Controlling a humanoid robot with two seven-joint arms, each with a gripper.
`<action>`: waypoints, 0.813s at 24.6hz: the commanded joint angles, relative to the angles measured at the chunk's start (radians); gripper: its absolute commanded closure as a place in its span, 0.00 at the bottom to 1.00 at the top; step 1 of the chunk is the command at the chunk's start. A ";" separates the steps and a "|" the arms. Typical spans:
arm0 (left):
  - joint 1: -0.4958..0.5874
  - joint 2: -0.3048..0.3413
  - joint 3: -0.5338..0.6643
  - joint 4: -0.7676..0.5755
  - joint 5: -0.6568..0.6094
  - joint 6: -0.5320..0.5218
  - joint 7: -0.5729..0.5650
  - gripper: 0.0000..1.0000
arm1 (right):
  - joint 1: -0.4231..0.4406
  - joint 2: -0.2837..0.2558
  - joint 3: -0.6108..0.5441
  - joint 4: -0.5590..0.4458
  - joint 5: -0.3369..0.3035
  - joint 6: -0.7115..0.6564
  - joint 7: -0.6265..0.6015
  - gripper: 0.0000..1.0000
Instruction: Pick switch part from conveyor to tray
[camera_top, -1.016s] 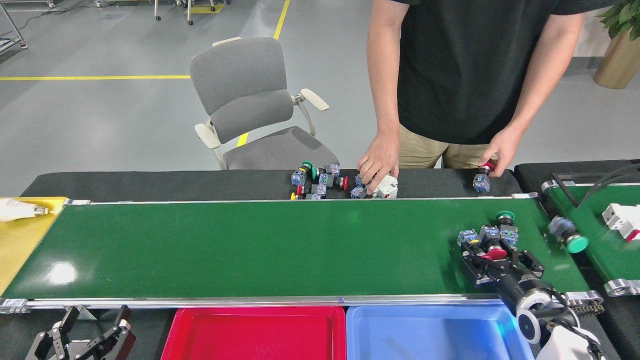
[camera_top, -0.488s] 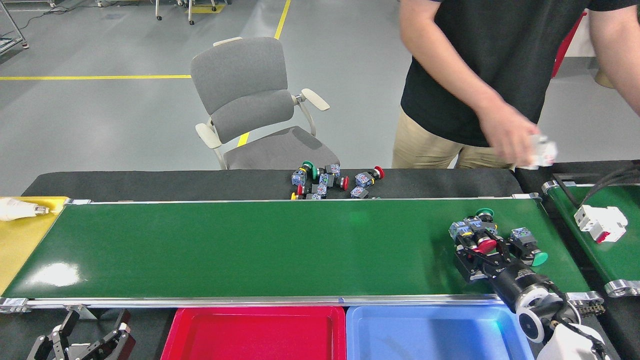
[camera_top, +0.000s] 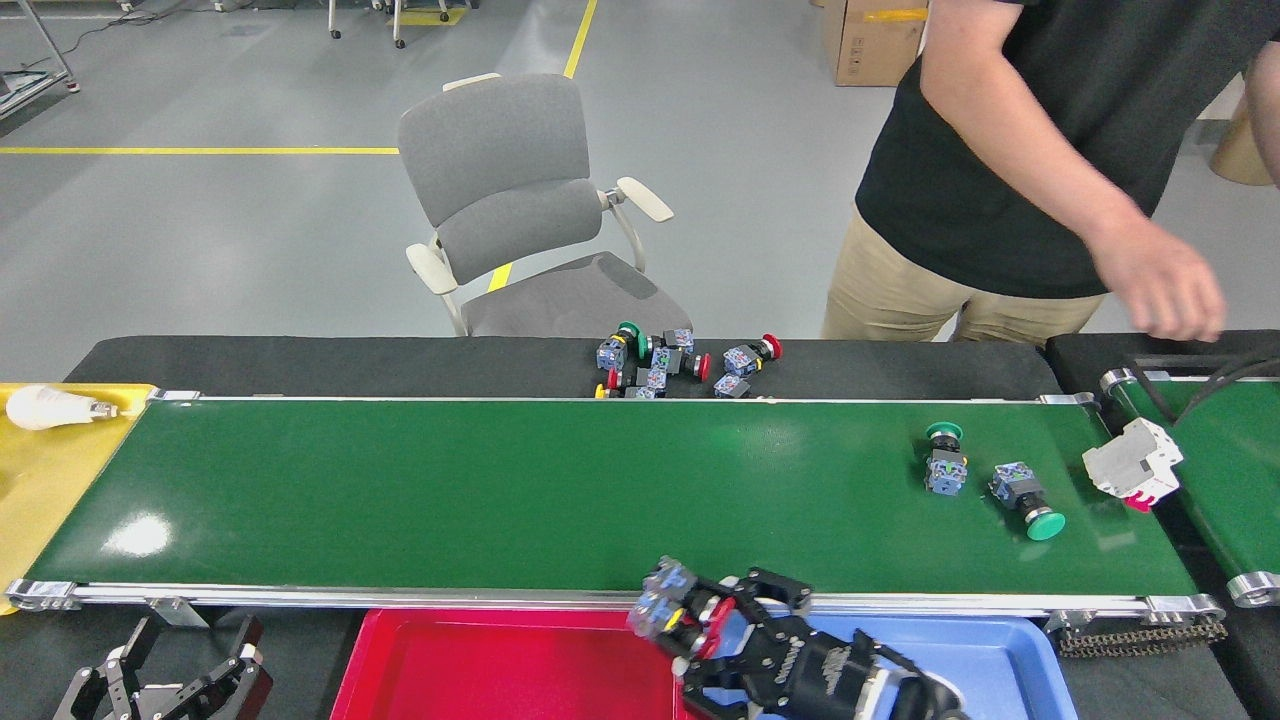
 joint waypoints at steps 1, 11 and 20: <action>-0.010 0.012 -0.001 -0.011 -0.008 0.004 0.008 0.00 | -0.021 0.003 0.002 -0.011 -0.002 -0.018 -0.009 0.00; 0.010 0.015 0.037 -0.014 -0.003 0.004 0.014 0.00 | 0.160 0.069 -0.442 -0.174 -0.048 0.285 -0.014 0.02; 0.027 0.010 0.046 -0.019 -0.003 0.004 0.014 0.00 | 0.242 0.012 -0.485 -0.197 -0.046 0.587 -0.066 0.01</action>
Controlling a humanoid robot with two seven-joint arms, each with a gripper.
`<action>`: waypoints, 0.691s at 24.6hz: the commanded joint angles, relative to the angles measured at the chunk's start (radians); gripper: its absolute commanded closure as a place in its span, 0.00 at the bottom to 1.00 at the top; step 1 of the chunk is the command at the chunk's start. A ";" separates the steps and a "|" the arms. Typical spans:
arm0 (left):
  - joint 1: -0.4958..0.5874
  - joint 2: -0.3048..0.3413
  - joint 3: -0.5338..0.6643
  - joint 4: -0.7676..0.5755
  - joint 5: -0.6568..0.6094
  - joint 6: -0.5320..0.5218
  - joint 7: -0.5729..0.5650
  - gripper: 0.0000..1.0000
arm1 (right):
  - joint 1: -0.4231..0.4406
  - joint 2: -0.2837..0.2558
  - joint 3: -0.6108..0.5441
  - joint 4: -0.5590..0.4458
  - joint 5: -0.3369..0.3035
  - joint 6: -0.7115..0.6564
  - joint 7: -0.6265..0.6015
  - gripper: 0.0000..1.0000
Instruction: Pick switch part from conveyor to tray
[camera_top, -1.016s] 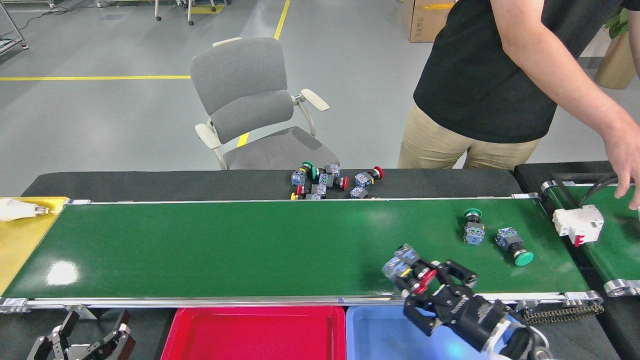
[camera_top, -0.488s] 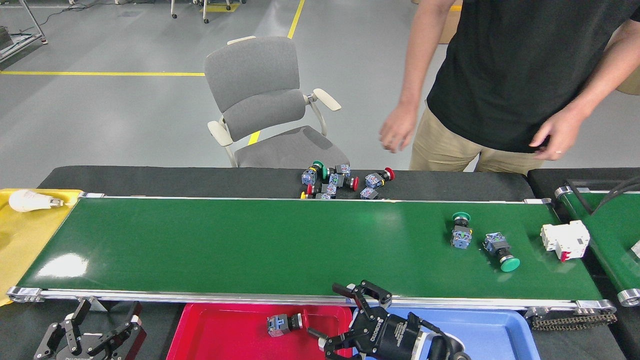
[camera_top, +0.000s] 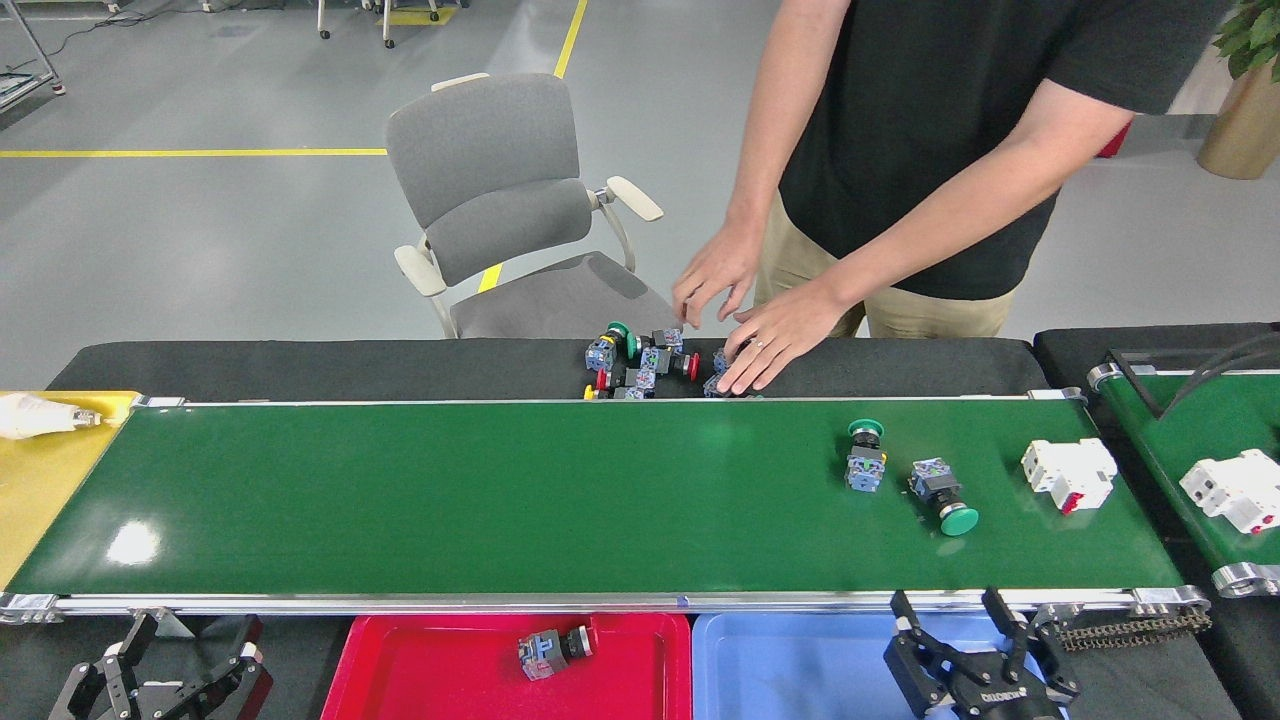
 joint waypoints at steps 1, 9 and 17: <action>-0.003 0.006 0.008 -0.014 0.002 0.002 0.008 0.00 | -0.039 -0.019 0.007 0.001 0.005 0.020 -0.007 0.01; -0.012 0.006 0.000 -0.006 -0.001 0.002 0.006 0.00 | -0.227 -0.030 0.133 0.202 0.112 0.106 -0.004 0.01; -0.023 0.006 -0.003 -0.004 -0.003 0.003 0.002 0.00 | -0.354 -0.073 0.263 0.355 0.109 0.185 0.015 0.75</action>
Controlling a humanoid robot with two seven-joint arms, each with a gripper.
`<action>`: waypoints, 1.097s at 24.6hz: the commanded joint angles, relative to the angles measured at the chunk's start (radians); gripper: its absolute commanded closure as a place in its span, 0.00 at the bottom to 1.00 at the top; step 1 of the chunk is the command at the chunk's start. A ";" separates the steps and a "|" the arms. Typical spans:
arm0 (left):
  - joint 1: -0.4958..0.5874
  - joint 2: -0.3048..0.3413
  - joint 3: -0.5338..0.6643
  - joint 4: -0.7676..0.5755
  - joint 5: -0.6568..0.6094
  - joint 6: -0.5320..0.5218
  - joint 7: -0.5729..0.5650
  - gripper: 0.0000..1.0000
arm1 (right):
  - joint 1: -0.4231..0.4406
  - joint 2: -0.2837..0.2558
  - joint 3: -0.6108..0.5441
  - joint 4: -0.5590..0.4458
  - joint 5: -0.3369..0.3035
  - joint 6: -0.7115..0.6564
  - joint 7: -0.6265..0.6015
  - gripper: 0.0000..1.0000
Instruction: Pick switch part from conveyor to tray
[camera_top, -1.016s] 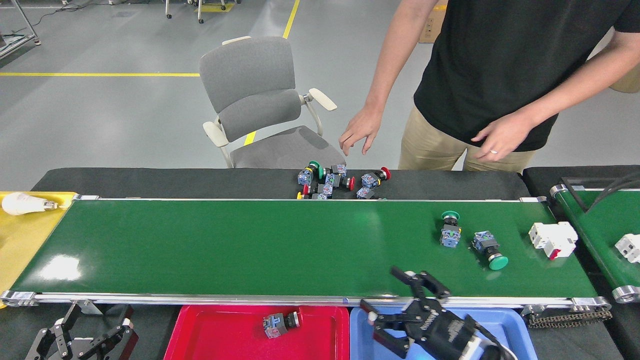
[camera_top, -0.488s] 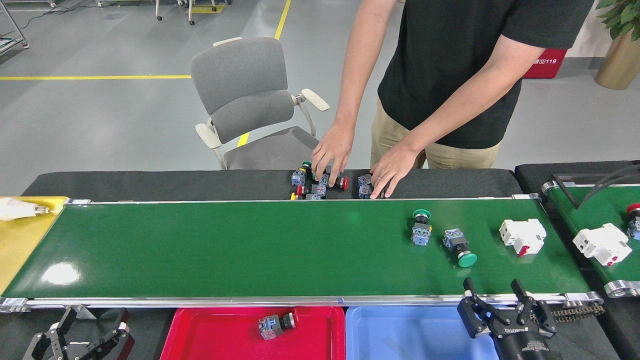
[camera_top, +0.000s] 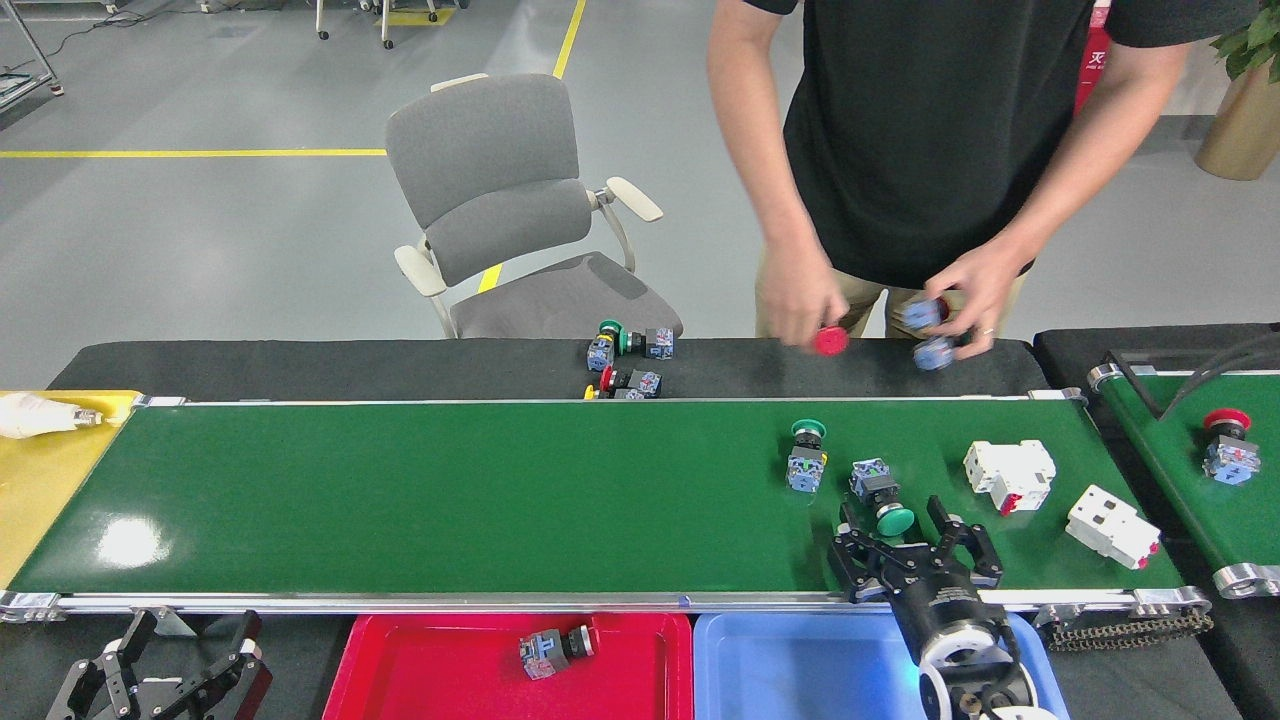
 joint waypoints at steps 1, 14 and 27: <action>-0.010 0.006 0.001 -0.009 -0.002 0.003 0.001 0.00 | -0.017 -0.026 0.007 -0.007 -0.005 0.004 0.006 0.79; -0.013 0.000 0.001 -0.010 -0.002 0.003 -0.001 0.00 | 0.046 -0.038 0.026 -0.188 -0.131 -0.761 0.003 0.83; -0.013 -0.002 0.000 -0.018 0.001 0.002 -0.001 0.00 | 0.057 0.057 0.150 -0.169 -0.106 -0.761 0.006 0.00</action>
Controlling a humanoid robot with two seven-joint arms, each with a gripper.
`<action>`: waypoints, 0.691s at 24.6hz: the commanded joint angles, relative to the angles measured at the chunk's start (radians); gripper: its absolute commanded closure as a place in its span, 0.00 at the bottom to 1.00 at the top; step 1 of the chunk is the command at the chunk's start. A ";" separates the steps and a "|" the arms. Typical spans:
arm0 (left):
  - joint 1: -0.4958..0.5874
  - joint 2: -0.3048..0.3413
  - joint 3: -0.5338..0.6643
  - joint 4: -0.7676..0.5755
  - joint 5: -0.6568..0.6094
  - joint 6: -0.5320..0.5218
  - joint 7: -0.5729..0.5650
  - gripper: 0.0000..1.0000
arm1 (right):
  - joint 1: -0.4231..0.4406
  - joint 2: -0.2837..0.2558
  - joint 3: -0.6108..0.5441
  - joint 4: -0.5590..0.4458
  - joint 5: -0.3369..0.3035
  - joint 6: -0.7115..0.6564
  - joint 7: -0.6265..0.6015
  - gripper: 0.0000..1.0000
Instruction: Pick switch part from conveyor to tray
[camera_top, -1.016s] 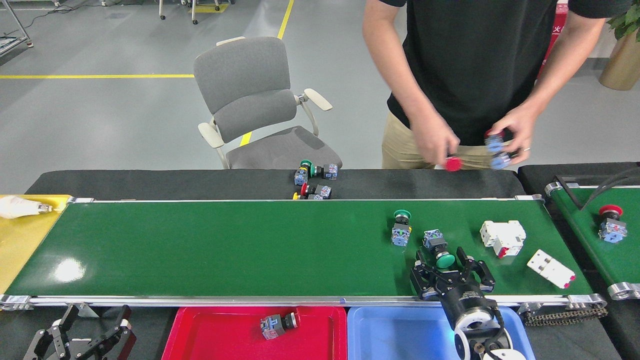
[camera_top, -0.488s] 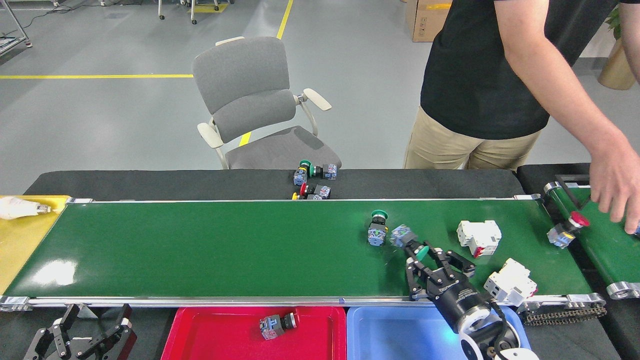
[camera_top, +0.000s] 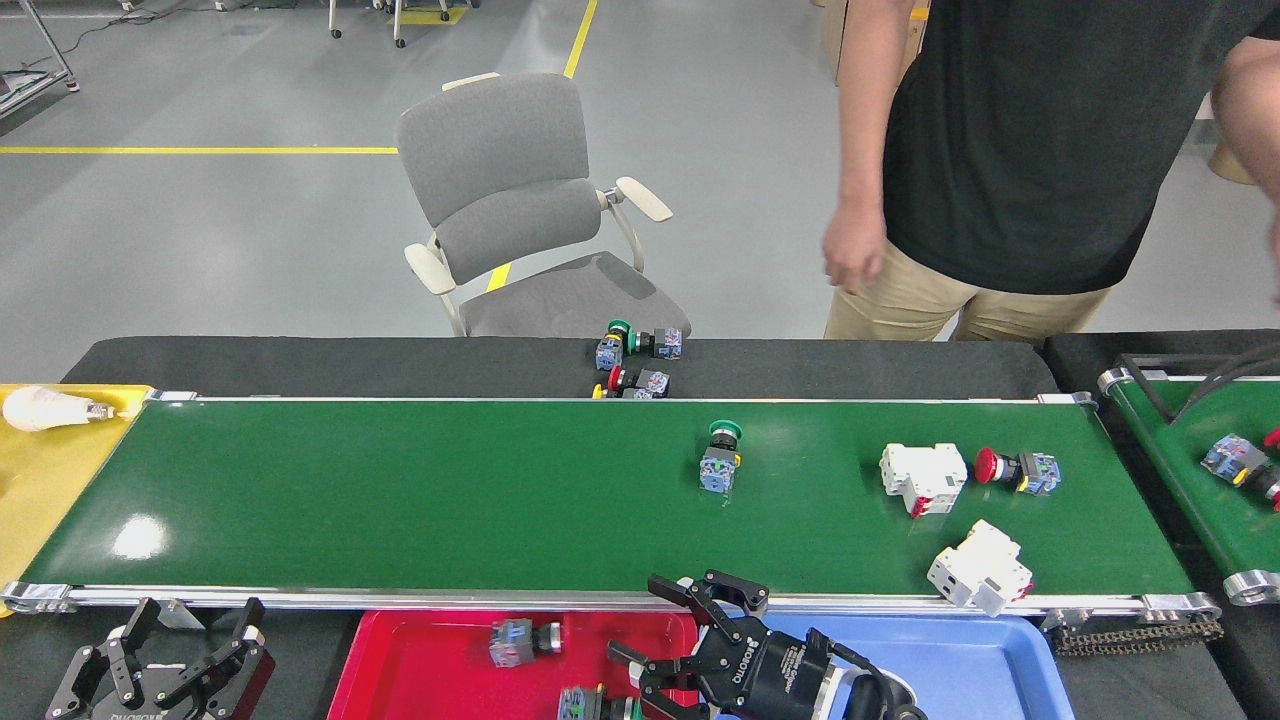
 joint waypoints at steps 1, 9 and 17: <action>0.007 -0.002 0.002 -0.022 0.002 0.000 0.002 0.00 | 0.018 -0.001 -0.079 -0.054 -0.008 -0.017 -0.003 0.00; 0.005 -0.003 -0.113 -0.087 0.000 0.007 0.002 0.00 | 0.393 0.030 -0.446 -0.301 -0.010 0.296 -0.160 0.02; -0.094 -0.040 -0.328 -0.099 -0.078 0.078 -0.045 0.00 | 0.421 0.002 -0.486 -0.287 0.029 0.458 -0.170 0.02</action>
